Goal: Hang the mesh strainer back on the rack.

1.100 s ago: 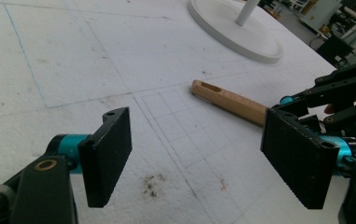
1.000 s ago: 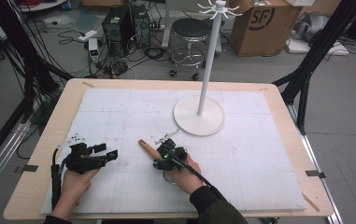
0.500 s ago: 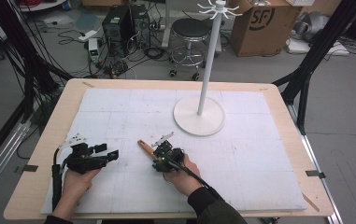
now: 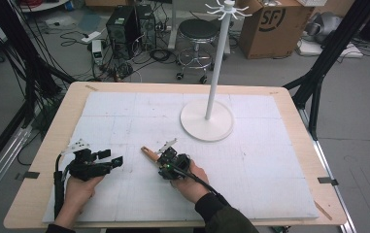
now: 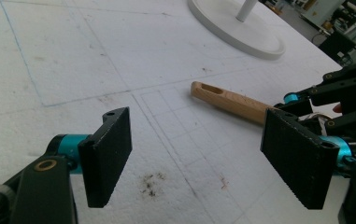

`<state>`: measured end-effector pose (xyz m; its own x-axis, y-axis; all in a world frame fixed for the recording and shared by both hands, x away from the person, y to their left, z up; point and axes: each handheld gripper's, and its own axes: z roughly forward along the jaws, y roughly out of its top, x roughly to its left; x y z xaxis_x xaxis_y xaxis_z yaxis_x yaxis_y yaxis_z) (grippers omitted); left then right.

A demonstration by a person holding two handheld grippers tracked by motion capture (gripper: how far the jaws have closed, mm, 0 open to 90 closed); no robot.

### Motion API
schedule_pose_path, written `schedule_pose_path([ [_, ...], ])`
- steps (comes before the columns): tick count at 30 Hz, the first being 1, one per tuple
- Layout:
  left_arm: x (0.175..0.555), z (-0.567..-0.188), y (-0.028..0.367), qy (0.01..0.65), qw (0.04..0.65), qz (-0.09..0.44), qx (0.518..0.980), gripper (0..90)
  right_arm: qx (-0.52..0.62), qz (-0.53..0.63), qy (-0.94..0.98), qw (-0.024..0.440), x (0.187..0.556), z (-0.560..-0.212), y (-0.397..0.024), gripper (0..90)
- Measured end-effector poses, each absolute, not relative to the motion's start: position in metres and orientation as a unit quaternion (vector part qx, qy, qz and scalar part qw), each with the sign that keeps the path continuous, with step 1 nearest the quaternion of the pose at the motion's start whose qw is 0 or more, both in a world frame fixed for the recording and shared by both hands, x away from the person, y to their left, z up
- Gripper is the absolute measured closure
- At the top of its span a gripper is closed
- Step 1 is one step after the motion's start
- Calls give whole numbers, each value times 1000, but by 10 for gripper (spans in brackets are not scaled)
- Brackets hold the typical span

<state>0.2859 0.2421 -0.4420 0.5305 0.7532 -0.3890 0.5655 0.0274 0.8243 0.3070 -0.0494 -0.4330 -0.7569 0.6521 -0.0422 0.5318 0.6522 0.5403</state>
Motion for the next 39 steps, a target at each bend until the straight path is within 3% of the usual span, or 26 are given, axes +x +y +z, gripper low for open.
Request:
schedule_pose_path([
  [7, 286, -442, 245, 480, 537, 88, 688, 254, 351, 296, 885, 77, 315, -430, -64, 693],
  [14, 286, -442, 245, 480, 536, 88, 689, 253, 385, 387, 838, -15, 325, -419, -92, 693],
  [20, 286, -443, 244, 480, 534, 89, 690, 254, 391, 465, 792, -55, 327, -421, -120, 692],
  [30, 285, -443, 242, 479, 527, 97, 695, 252, 399, 577, 710, -64, 328, -403, -166, 692],
  [39, 284, -442, 243, 475, 535, 105, 691, 240, 403, 648, 646, -19, 328, -382, -202, 692],
])
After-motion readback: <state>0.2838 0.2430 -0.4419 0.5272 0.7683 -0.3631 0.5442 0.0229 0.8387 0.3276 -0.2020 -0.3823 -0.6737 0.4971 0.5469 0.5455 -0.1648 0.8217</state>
